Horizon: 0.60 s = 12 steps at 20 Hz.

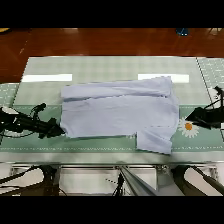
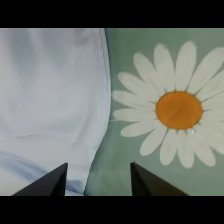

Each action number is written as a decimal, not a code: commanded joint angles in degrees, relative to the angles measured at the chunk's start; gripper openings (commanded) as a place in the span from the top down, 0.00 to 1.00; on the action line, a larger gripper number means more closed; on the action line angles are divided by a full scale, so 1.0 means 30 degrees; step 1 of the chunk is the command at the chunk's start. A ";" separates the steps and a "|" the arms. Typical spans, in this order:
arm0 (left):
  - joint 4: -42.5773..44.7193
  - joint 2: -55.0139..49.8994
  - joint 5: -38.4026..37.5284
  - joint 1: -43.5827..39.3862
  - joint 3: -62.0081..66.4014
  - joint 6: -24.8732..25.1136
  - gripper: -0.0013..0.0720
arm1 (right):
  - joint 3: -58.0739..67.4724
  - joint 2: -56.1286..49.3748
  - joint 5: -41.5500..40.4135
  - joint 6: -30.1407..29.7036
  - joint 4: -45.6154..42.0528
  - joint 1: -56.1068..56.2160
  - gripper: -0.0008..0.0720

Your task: Fold the shirts.

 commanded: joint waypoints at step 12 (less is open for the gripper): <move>-0.0648 0.0022 -0.0372 0.0437 0.0087 0.0612 0.95 | -0.6637 0.0007 -0.5501 -0.1093 0.5501 -0.0517 0.69</move>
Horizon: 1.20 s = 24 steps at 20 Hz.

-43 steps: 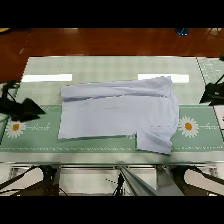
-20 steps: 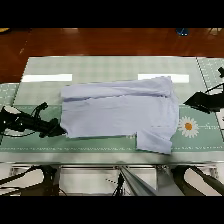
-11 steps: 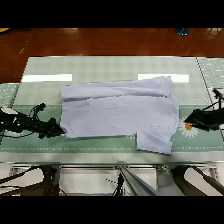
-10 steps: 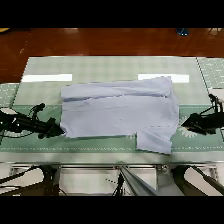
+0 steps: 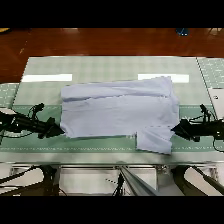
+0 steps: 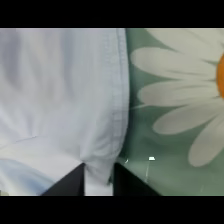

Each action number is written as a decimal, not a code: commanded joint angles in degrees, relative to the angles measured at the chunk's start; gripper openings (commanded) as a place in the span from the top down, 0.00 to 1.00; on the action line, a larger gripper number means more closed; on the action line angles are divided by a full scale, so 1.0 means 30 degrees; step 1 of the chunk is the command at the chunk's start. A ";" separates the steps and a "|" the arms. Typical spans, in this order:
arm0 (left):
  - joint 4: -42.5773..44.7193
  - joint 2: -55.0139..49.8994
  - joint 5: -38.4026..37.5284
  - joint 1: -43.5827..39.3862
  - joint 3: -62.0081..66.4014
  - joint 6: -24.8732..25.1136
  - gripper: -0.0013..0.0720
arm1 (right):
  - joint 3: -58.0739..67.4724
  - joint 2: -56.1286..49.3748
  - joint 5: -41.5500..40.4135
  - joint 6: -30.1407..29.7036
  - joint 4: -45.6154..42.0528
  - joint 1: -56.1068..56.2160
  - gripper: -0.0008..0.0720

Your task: Fold the shirts.

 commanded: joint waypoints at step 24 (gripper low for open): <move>-0.7512 -0.4430 0.4342 -0.1996 1.1242 0.0109 0.95 | 1.2466 -0.7956 -1.1373 -0.1756 0.8233 0.6827 0.96</move>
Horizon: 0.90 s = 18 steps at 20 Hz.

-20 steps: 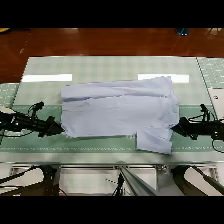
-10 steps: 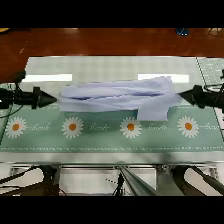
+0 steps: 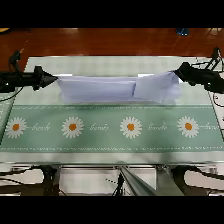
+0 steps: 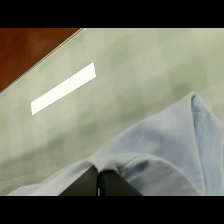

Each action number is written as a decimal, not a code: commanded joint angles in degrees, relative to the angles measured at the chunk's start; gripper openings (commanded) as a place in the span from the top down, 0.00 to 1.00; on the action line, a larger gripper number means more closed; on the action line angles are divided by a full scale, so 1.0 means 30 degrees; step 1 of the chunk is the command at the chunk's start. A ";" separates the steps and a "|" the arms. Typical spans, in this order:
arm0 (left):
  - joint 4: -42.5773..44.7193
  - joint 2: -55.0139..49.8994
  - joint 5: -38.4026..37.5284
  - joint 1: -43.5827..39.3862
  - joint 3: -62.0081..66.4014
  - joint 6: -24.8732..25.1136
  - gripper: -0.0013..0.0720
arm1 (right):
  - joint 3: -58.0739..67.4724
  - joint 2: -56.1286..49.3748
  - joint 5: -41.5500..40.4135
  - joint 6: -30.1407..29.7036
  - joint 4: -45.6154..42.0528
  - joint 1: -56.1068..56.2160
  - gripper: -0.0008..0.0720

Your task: Fold the shirts.

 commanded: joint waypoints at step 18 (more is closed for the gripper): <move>0.0270 -0.4153 -0.3235 0.0204 0.1260 0.0466 0.40 | 0.3614 -0.2171 0.4860 0.4350 -1.3114 -0.1814 0.20</move>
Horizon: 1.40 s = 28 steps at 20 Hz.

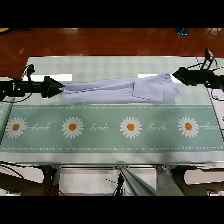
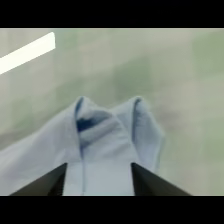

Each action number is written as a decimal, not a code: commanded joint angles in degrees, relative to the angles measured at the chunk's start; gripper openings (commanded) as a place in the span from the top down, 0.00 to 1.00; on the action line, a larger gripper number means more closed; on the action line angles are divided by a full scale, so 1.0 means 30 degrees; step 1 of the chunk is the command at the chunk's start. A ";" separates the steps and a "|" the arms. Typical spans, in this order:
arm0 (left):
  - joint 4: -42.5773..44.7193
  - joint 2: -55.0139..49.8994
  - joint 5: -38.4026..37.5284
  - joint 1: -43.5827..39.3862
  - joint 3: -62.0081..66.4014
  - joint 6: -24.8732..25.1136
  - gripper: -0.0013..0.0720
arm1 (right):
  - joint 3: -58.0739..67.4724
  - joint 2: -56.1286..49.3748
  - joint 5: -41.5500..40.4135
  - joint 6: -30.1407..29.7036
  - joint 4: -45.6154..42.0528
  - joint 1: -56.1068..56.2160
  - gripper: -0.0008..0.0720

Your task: Fold the shirts.

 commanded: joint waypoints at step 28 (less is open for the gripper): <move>-0.0758 0.2157 -0.2827 -0.4787 0.2011 0.0131 0.95 | 0.1056 0.3861 0.6783 0.0291 -0.1027 0.2579 0.96</move>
